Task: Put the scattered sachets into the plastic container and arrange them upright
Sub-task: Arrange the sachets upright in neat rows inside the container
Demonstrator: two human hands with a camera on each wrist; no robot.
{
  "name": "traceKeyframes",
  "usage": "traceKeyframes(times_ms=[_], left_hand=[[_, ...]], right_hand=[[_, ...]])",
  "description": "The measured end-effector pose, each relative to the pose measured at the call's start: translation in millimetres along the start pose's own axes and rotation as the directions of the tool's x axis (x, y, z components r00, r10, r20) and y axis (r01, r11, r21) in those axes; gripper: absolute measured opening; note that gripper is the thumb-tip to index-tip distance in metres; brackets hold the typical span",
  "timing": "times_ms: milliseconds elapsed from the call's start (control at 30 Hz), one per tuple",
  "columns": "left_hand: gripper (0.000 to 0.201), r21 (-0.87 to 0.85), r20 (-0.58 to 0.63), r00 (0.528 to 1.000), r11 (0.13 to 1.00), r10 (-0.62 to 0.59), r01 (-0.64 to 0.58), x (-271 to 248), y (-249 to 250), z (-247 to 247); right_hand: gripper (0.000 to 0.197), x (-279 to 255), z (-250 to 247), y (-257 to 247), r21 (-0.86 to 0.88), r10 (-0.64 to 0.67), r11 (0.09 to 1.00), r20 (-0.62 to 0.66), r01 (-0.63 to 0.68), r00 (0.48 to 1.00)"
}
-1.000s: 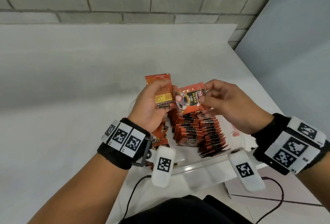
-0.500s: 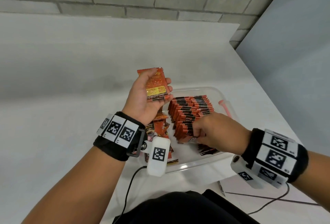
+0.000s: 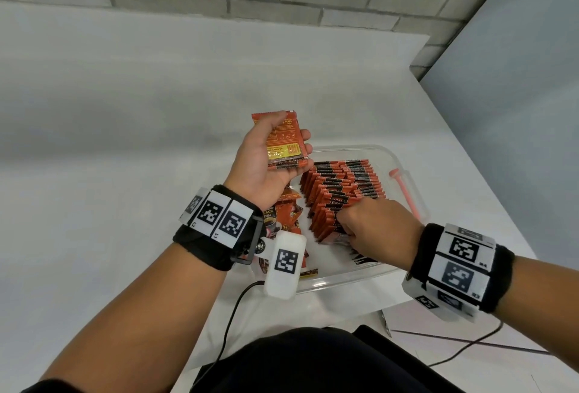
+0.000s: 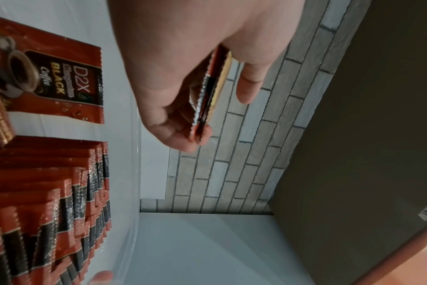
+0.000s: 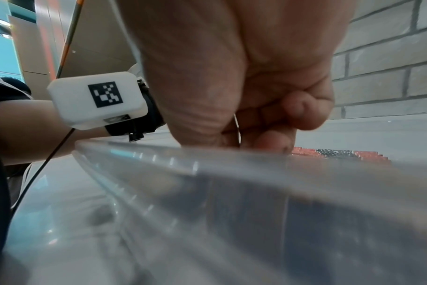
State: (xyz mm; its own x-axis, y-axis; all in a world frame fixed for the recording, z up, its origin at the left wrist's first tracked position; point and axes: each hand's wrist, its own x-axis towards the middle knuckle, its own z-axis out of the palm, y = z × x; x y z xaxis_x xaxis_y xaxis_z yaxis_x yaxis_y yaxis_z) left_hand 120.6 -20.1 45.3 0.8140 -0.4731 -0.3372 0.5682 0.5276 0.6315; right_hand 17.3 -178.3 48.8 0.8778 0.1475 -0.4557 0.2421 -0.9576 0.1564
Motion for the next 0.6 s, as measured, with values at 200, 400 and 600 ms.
traceKeyframes(times_ms=[200, 400, 600], left_hand=[[0.018, 0.011, 0.005, 1.0, 1.0, -0.004, 0.004, 0.7, -0.9, -0.8], [0.021, 0.022, 0.005, 1.0, 1.0, -0.009, 0.008, 2.1, -2.8, -0.2], [0.02, 0.02, 0.022, 1.0, 1.0, -0.01, 0.009, 1.2, -4.0, 1.2]], right_hand=[[0.013, 2.0, 3.7, 1.6, 0.009, 0.013, 1.0, -0.009, -0.013, 1.0], [0.015, 0.5, 3.3, 3.3, 0.061, 0.003, 0.998, -0.035, -0.001, 0.999], [0.017, -1.6, 1.3, 4.1, 0.117, 0.01, 0.993, -0.062, -0.003, 0.998]])
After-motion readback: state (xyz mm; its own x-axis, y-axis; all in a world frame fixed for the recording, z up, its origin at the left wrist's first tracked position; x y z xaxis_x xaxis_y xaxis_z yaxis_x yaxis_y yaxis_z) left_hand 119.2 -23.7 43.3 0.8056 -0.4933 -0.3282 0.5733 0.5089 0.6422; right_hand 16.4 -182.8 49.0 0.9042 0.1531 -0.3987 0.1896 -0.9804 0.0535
